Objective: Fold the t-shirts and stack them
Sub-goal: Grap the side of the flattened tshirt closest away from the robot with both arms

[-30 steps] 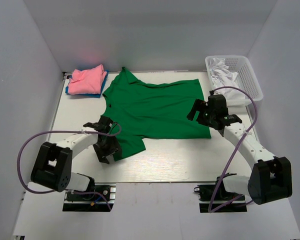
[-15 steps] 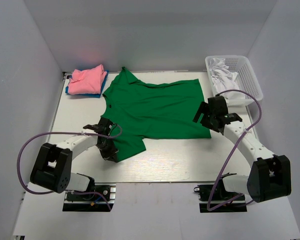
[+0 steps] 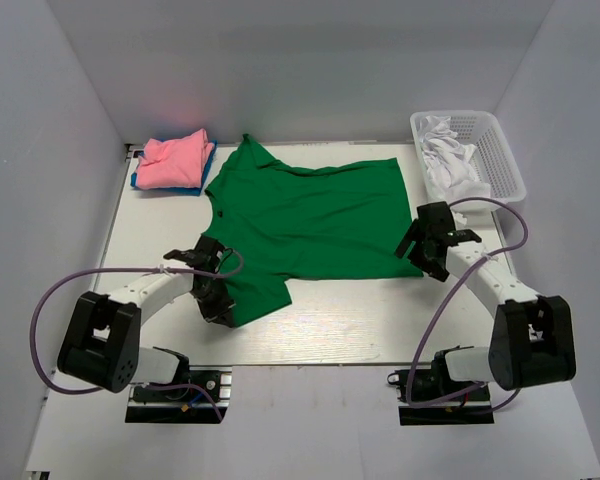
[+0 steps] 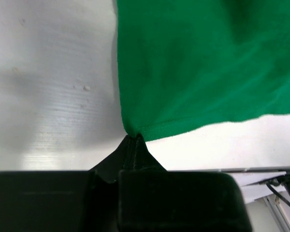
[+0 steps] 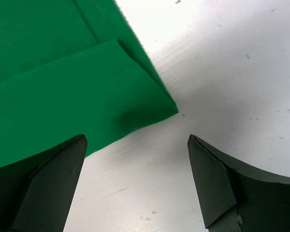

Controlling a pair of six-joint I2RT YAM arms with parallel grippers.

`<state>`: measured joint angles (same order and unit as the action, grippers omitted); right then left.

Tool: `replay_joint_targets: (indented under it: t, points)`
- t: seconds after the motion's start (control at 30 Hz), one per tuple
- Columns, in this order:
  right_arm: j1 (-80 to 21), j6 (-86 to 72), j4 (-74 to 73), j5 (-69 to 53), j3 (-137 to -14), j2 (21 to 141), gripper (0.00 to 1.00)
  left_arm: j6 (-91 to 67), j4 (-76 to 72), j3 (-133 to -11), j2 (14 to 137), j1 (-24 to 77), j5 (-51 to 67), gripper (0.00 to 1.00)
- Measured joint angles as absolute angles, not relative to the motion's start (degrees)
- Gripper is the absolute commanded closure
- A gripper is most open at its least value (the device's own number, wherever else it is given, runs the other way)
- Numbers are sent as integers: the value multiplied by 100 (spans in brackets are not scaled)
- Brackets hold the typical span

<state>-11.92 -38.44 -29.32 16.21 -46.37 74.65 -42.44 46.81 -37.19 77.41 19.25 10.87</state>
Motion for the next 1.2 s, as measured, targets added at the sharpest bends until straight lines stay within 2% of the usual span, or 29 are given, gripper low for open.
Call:
replay_joint_targets:
  t: [0.47,0.6,0.73,0.77,0.87,0.93,0.97,1.2]
  points:
    - [-849,-4040,-2766,1653,-4418,8093,12,-4241,4912,-3684,7435,1925,1293,100]
    - [-799,-4025,-2626,1634,-4418,8333,19,-4241,4917,-3682,7435,1925,1293,100]
    - [-760,-3994,-2543,1638,-4421,8488,40,-4241,4958,-3682,7435,1925,1293,100]
    - [-753,-3986,-2536,1629,-4421,8486,59,-4241,4971,-3682,7435,1925,1293,100]
    - [-746,-4014,-2506,1592,-4394,8488,85,-4241,5019,-3682,7430,1925,1293,100]
    - [-744,-4018,-2438,1575,-4331,8442,92,-4241,5059,-3682,7413,1925,1293,100]
    - [-746,-4029,-2405,1568,-4294,8409,100,-4241,5074,-3682,7400,1925,1295,100]
    - [-753,-4003,-2283,1459,-4040,8149,100,-4241,5371,-3531,6980,1925,1457,100]
